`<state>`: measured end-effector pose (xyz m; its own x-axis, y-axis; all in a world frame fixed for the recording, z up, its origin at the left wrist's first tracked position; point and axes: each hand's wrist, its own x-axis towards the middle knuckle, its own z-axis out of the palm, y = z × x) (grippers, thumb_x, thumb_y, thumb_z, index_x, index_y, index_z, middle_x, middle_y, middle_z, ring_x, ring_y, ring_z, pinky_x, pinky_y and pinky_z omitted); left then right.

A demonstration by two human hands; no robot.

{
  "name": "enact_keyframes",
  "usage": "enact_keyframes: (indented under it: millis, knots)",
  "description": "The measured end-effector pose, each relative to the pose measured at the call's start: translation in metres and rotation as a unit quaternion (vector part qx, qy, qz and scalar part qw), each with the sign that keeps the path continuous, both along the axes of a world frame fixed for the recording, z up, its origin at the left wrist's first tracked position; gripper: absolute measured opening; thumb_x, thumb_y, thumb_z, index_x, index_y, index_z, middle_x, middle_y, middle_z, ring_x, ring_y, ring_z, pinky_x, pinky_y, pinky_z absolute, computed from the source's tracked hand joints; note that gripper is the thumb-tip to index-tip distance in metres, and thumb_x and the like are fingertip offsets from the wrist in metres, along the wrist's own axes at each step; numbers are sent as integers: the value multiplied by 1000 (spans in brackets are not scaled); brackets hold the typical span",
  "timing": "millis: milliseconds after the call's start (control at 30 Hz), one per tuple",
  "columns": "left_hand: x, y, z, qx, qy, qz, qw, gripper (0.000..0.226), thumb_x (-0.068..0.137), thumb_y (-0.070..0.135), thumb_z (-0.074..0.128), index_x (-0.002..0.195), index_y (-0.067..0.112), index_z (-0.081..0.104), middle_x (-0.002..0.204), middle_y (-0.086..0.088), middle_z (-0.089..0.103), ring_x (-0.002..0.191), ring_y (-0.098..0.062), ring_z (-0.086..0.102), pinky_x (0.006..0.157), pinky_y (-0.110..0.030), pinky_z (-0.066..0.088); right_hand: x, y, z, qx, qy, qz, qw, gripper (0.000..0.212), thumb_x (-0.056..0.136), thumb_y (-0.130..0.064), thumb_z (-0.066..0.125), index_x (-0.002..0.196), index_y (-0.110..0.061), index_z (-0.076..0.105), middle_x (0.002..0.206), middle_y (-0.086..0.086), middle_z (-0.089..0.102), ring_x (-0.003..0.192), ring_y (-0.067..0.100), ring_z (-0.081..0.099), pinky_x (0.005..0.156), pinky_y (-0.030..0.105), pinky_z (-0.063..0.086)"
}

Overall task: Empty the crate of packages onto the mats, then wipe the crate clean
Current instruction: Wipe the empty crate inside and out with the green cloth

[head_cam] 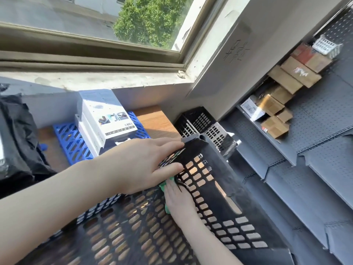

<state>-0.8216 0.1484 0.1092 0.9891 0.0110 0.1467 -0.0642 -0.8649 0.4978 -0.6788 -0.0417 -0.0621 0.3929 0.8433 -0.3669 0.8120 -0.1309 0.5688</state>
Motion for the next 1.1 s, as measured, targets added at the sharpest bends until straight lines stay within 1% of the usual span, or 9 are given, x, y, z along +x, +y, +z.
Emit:
enact_keyframes:
  millis: [133, 200, 367, 600, 700, 867, 933, 1000, 1100]
  knots:
    - [2, 3, -9, 80, -54, -11, 995, 61, 86, 42, 30, 143, 24, 43, 154, 14, 34, 102, -25, 66, 81, -41, 55, -1, -1, 42, 53, -19, -37, 998, 59, 92, -25, 54, 144, -3, 36, 151, 13, 36, 140, 22, 33, 107, 33, 36]
    - [2, 0, -7, 96, -26, -12, 995, 57, 94, 35, 38, 150, 28, 28, 160, 17, 17, 115, -23, 58, 91, -37, 49, 0, -3, 77, 117, 9, -22, 993, 55, 78, -24, 68, 128, -5, 59, 135, 11, 56, 126, 21, 52, 101, 32, 45]
    - [1, -2, 1, 61, -8, -14, 998, 59, 98, 36, 41, 152, 31, 18, 160, 24, 5, 125, -18, 50, 97, -31, 43, -4, -22, 162, 248, -89, 26, 964, 50, 86, -7, 50, 135, 2, 50, 141, 18, 48, 133, 30, 44, 112, 43, 34]
    - [3, -3, -5, 74, -19, -20, 997, 60, 98, 33, 43, 153, 24, 21, 162, 13, 11, 123, -25, 51, 98, -39, 44, 10, -21, 131, 166, -51, 48, 984, 45, 84, -10, 47, 126, -2, 60, 132, 13, 59, 124, 25, 55, 108, 41, 40]
    - [3, -4, -3, 97, -15, -15, 995, 59, 99, 33, 41, 152, 22, 20, 162, 9, 11, 121, -28, 50, 98, -42, 43, 15, -11, 84, 54, 4, -5, 999, 41, 83, -10, 39, 114, -9, 66, 107, 8, 69, 99, 25, 65, 88, 38, 53]
    - [5, -4, -7, 125, -7, -13, 992, 61, 97, 28, 43, 152, 22, 16, 162, 7, 9, 124, -28, 49, 98, -40, 42, 9, 0, 29, -46, 48, 1, 998, 23, 61, -29, 65, 73, -12, 75, 57, -3, 65, 51, 12, 62, 53, 19, 47]
    - [7, -2, -11, 129, -10, -9, 991, 61, 96, 27, 45, 151, 22, 19, 161, 7, 12, 121, -28, 50, 97, -43, 44, 6, 1, 20, -66, 53, 6, 996, 35, 75, -23, 65, 102, -3, 72, 82, 7, 71, 74, 18, 68, 69, 25, 51]
    - [7, -3, -12, 127, -16, -5, 992, 61, 96, 26, 45, 151, 21, 20, 161, 7, 14, 120, -28, 51, 95, -42, 44, 10, -1, 18, -123, 11, 10, 992, 47, 95, -15, 45, 137, 6, 41, 124, 17, 59, 114, 29, 56, 99, 37, 41]
    - [5, -2, -16, 118, -61, 3, 991, 55, 92, 29, 31, 146, 18, 34, 156, 3, 31, 109, -31, 59, 86, -41, 49, 15, -3, 44, -84, -36, 3, 996, 55, 87, -25, 59, 132, 5, 48, 120, 18, 62, 111, 31, 57, 99, 41, 43]
